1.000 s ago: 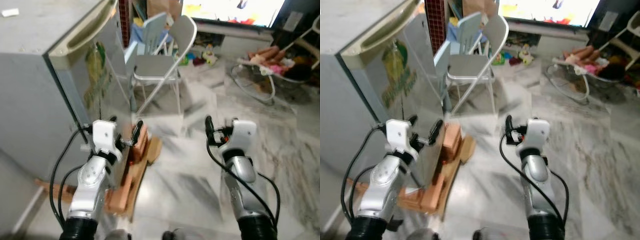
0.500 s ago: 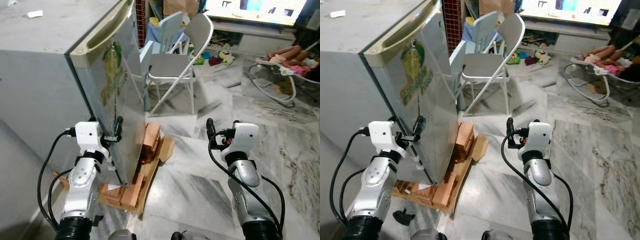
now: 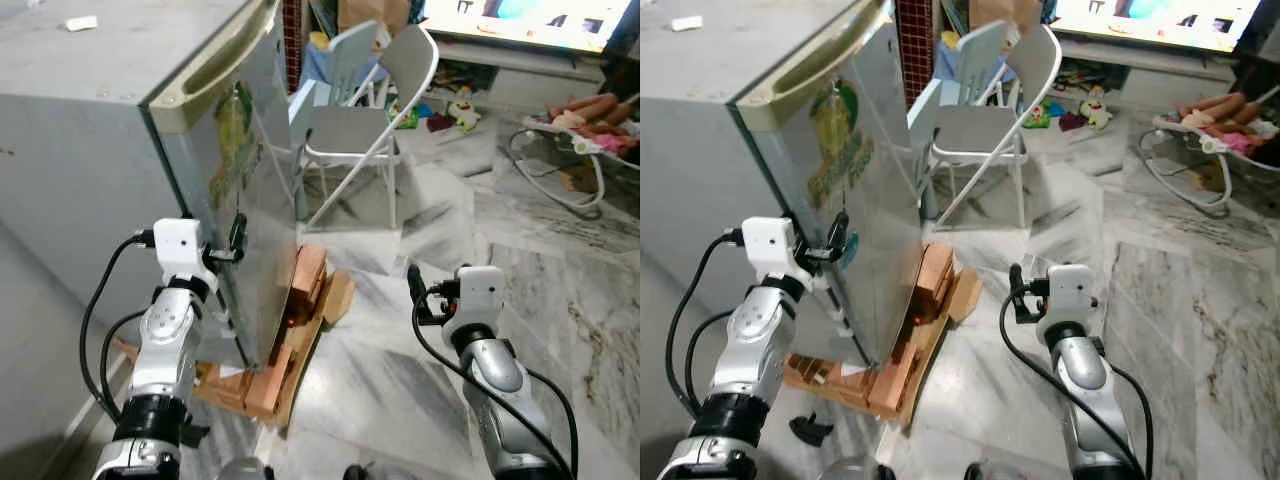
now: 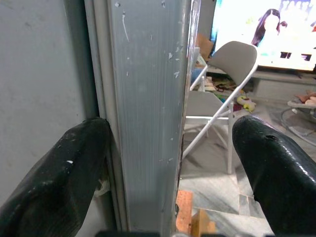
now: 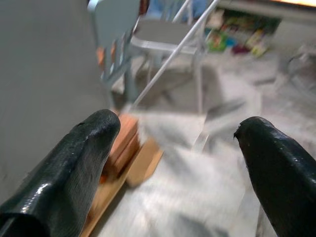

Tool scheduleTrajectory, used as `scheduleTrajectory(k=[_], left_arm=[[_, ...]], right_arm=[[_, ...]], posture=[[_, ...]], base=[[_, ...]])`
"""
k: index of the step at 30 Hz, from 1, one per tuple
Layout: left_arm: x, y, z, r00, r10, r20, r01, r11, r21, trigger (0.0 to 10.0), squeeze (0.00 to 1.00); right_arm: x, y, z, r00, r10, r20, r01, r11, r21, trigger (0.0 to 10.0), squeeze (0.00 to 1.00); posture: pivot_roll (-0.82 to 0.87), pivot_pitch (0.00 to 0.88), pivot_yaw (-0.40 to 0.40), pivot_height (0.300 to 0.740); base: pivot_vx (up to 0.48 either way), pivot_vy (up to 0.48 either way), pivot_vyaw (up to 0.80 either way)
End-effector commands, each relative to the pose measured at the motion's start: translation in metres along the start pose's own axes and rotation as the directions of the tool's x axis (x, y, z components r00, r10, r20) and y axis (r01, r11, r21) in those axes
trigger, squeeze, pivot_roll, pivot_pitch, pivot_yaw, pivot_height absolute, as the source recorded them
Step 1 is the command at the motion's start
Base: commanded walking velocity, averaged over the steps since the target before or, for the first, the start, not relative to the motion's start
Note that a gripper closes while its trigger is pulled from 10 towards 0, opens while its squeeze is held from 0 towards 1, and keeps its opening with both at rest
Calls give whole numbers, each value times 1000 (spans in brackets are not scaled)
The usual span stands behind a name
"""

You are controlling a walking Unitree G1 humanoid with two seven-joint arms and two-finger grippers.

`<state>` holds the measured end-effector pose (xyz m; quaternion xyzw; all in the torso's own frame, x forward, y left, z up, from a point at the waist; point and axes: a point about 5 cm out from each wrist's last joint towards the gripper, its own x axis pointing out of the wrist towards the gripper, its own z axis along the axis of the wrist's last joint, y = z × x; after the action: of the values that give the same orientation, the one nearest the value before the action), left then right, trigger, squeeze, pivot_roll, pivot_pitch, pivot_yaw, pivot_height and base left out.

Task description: Restocking fridge

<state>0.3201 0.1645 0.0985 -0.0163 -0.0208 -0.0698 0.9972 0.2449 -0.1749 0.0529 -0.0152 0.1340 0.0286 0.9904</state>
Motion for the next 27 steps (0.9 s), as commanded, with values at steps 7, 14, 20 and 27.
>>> scheduleTrajectory(k=[7,14,20,27], left_arm=[[34,-54,31,961,-273,46,275,961,-37,10000,0],[0,-209,89,575,-787,224,816,571,-88,10000,0],[21,-183,73,690,-702,177,721,688,-81,10000,0],[23,-133,59,802,-587,112,594,803,-52,10000,0]], right_arm=[[-25,24,-22,932,321,-171,-303,945,121,10000,0],[-31,36,-29,855,458,-242,-445,889,107,10000,0],[-27,40,-28,845,474,-247,-461,880,113,10000,0],[-24,39,-27,857,459,-234,-446,888,111,10000,0]], posture=[[-9,0,8,740],[-3,0,13,740],[3,0,21,740],[21,0,23,740]], base=[[0,0,0],[0,0,0],[0,0,0],[0,-224,0]])
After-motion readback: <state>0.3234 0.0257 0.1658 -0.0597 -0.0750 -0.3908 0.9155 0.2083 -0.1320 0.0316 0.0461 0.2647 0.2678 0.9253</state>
